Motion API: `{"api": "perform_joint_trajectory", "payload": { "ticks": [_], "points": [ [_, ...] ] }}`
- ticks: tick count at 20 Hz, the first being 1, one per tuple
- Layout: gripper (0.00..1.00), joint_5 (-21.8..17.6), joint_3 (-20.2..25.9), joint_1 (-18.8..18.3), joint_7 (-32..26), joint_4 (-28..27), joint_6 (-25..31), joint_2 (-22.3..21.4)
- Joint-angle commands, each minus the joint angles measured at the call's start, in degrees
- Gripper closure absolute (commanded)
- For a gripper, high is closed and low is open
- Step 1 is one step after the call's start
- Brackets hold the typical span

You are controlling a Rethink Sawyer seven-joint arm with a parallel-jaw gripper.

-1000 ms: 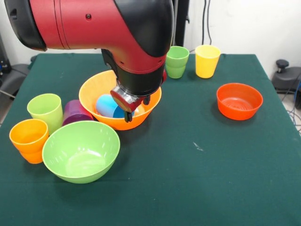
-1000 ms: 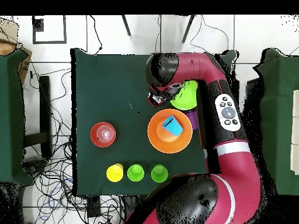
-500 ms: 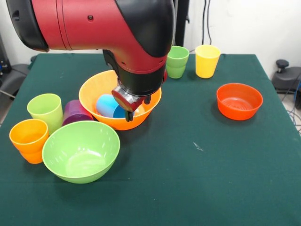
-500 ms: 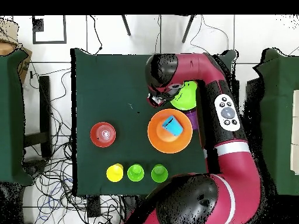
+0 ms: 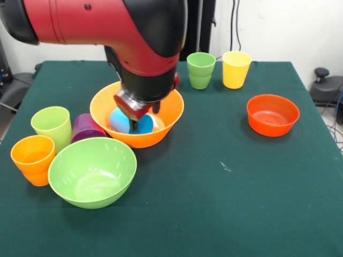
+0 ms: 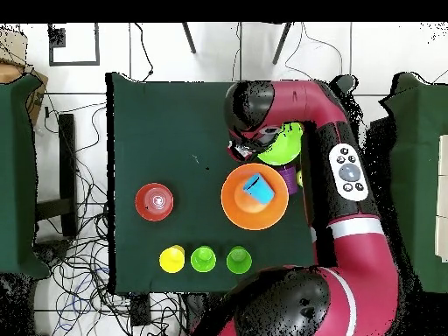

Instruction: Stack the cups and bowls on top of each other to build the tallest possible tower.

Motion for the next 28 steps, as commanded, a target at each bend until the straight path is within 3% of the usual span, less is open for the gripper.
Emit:
{"api": "perform_joint_trajectory", "payload": {
  "ticks": [1, 6, 13, 19, 22, 25, 28],
  "points": [
    [0.0, -2.1, -5.7, 1.2, 8.0, -1.8, -0.6, -2.1],
    [0.0, -4.4, -10.1, 3.3, 13.5, -2.6, -1.1, -6.3],
    [0.0, -8.5, -20.8, 9.7, 27.7, 2.4, -6.2, -13.6],
    [0.0, -7.0, -28.1, 16.6, 44.3, 5.6, -6.6, -16.2],
    [0.0, -6.5, -30.6, 19.9, 49.4, 5.8, -5.6, -16.7],
    [0.0, -3.9, -30.3, 20.8, 47.8, 9.4, -7.2, -17.9],
    [0.0, -3.5, -31.8, 22.7, 54.7, 10.6, -9.2, -17.3]
  ]
}}
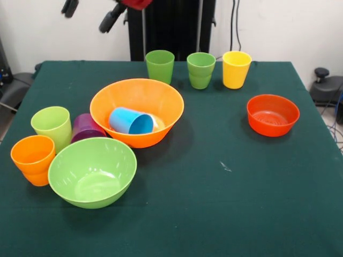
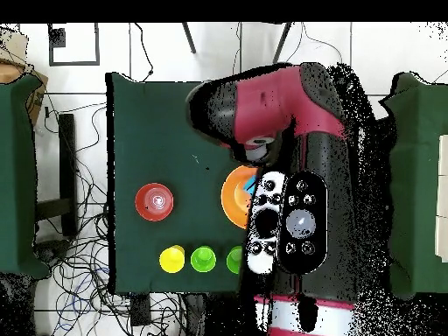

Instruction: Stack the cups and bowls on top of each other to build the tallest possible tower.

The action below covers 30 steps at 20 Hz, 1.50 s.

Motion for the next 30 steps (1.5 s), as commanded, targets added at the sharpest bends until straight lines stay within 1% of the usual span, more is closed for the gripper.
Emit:
{"api": "perform_joint_trajectory", "payload": {
  "ticks": [1, 7, 9, 11, 13, 16, 18, 23, 26, 30],
  "points": [
    [0.0, -0.2, -3.4, 3.6, 15.6, 9.7, -6.7, 0.0],
    [0.0, 1.0, -4.5, 4.2, 19.5, 13.0, -11.5, -0.2],
    [0.0, 2.2, -5.1, 4.1, 21.6, 14.5, -13.4, -0.4],
    [0.0, 3.4, -5.6, 3.7, 22.7, 14.9, -13.9, -0.2],
    [0.0, 4.8, -5.6, 3.2, 22.1, 14.8, -12.9, 0.2],
    [0.0, 6.2, -6.9, 3.6, 22.6, 15.6, -12.9, 0.7],
    [0.0, 6.1, -8.1, 4.4, 23.8, 15.8, -13.5, 1.2],
    [0.0, 7.5, -10.1, 4.9, 26.4, 16.2, -13.5, 1.8],
    [0.0, 8.1, -11.7, 5.6, 28.9, 14.5, -12.7, 2.5],
    [0.0, 8.5, -12.8, 6.1, 30.2, 13.0, -10.7, 2.8]
  ]
}}
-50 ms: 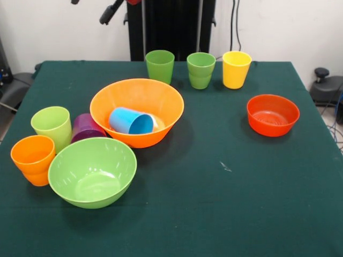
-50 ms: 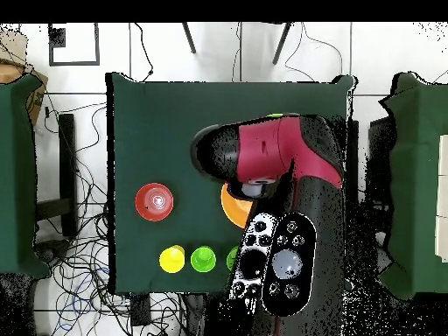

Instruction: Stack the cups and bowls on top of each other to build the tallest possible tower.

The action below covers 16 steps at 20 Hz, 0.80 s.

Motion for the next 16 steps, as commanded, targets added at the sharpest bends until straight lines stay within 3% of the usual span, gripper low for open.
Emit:
{"api": "perform_joint_trajectory", "payload": {
  "ticks": [1, 11, 16],
  "points": [
    [0.0, 2.2, -0.4, 1.6, 14.3, 2.4, -0.2, 4.5],
    [0.0, 4.1, -4.5, 4.0, 20.7, 1.1, 4.7, 5.6],
    [0.0, 5.9, -5.0, 4.5, 20.3, 2.6, 4.3, 5.5]
  ]
}}
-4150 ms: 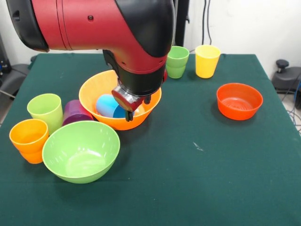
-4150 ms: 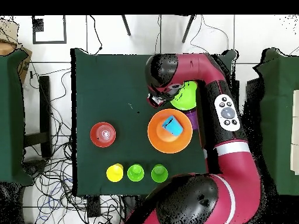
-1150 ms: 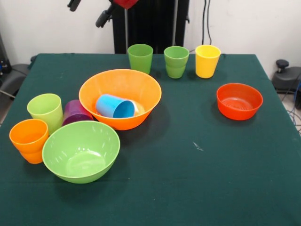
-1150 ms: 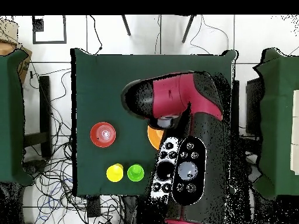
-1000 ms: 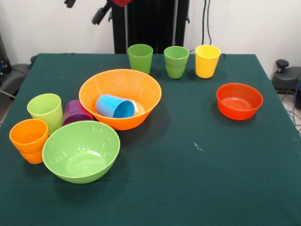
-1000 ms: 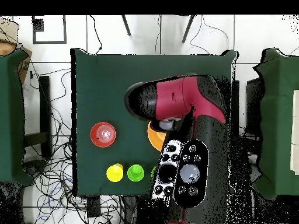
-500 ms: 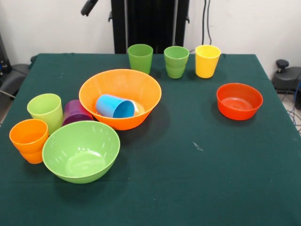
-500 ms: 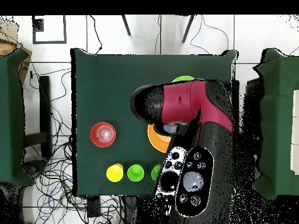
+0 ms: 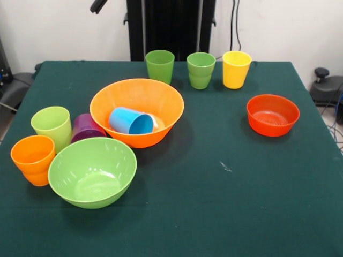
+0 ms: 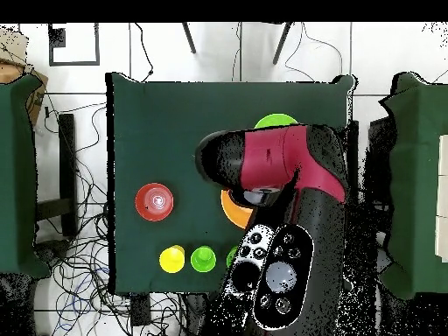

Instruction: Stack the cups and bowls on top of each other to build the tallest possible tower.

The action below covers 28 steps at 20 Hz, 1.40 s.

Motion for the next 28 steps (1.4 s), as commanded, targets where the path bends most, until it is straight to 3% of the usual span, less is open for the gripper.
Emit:
{"api": "perform_joint_trajectory", "payload": {
  "ticks": [1, 8, 15, 28],
  "points": [
    [0.0, 3.1, 1.5, 1.8, 10.4, 3.0, 4.3, 4.3],
    [0.0, 4.5, 0.4, 3.1, 13.5, 5.8, -1.7, 6.8],
    [0.0, 5.4, -0.7, 4.3, 13.5, 7.0, -4.0, 7.6],
    [0.0, 6.2, -0.4, 4.9, 17.0, 9.9, -16.8, 15.1]
  ]
}}
